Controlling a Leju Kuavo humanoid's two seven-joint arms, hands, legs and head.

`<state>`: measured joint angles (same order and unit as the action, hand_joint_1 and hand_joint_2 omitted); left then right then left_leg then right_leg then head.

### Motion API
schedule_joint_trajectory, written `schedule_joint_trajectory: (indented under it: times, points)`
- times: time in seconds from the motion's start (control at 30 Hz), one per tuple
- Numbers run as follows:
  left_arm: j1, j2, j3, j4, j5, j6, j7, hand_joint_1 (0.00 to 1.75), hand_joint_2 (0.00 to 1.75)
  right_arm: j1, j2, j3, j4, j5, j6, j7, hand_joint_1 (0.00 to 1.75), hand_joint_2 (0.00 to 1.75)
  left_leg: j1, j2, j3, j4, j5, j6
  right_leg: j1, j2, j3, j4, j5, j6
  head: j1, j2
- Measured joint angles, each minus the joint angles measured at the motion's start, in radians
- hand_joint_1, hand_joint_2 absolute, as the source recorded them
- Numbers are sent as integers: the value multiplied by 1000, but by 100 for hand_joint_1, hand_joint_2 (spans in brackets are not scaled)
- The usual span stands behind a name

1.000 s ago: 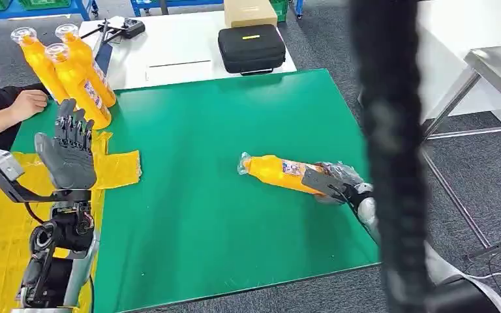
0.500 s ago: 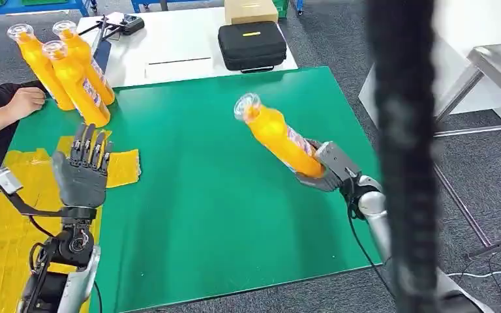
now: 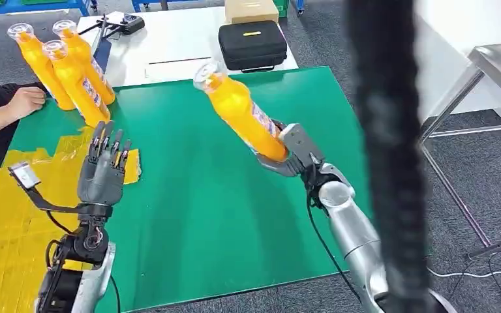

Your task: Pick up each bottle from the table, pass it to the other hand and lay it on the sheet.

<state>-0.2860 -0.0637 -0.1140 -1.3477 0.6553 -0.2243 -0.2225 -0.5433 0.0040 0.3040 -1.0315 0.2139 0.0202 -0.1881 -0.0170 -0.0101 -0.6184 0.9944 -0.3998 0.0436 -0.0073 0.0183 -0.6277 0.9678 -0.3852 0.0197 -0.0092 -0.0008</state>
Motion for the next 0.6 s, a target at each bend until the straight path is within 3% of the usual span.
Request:
schedule_joint_trajectory:
  times: [0.3,0.6]
  points:
    - [-40,-59,-60,-2,3,-8,11,0,175,-118,180,41,173,82,-48,38,175,175,1,0,0,0,1,0,0,0,-1,0,0,0,0,0]
    - [-47,-78,-80,-2,7,1,12,0,175,-165,264,67,301,99,-49,36,175,175,0,0,0,0,1,0,0,0,-1,0,0,0,0,0]
